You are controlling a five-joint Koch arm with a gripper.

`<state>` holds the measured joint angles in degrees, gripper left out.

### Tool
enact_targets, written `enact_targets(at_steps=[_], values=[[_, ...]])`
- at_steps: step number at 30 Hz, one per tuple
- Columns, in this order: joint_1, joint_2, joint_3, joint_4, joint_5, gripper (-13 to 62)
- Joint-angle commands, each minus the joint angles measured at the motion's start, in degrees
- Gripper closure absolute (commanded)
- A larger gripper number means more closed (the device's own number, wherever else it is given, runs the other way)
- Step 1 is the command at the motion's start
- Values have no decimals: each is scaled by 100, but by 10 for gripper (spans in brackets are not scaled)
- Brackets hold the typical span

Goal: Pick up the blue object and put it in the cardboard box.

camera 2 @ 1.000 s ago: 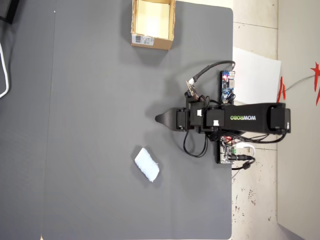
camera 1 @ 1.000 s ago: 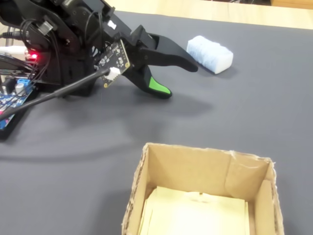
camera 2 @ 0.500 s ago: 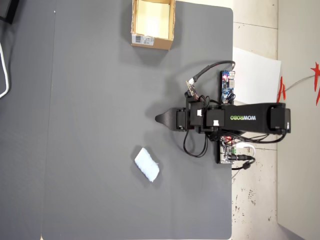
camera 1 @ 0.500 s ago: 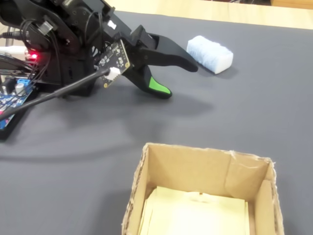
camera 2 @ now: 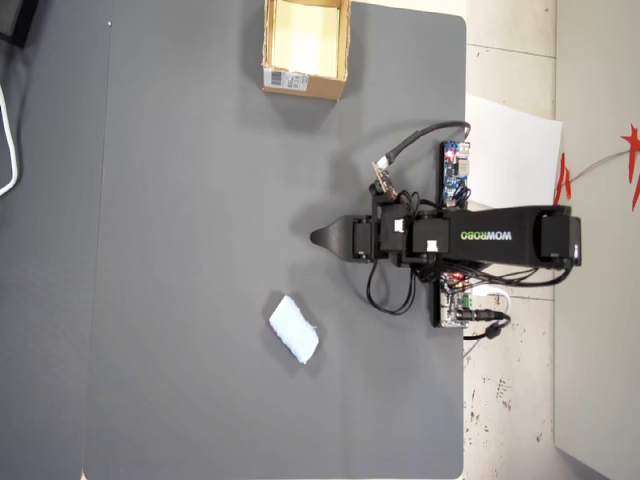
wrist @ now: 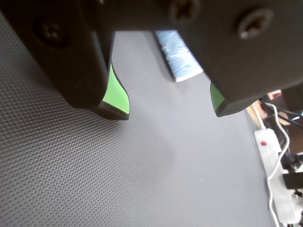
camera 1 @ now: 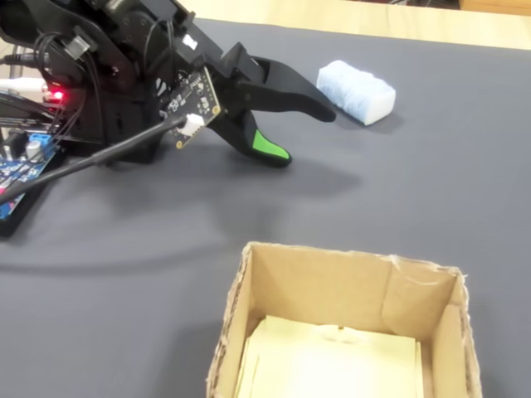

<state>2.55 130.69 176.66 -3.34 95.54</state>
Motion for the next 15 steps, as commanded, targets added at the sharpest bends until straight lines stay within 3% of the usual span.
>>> enact_targets(at_steps=[1, 15], values=[[0, 501, 202, 633, 35, 154], [9, 501, 193, 457, 88, 148]])
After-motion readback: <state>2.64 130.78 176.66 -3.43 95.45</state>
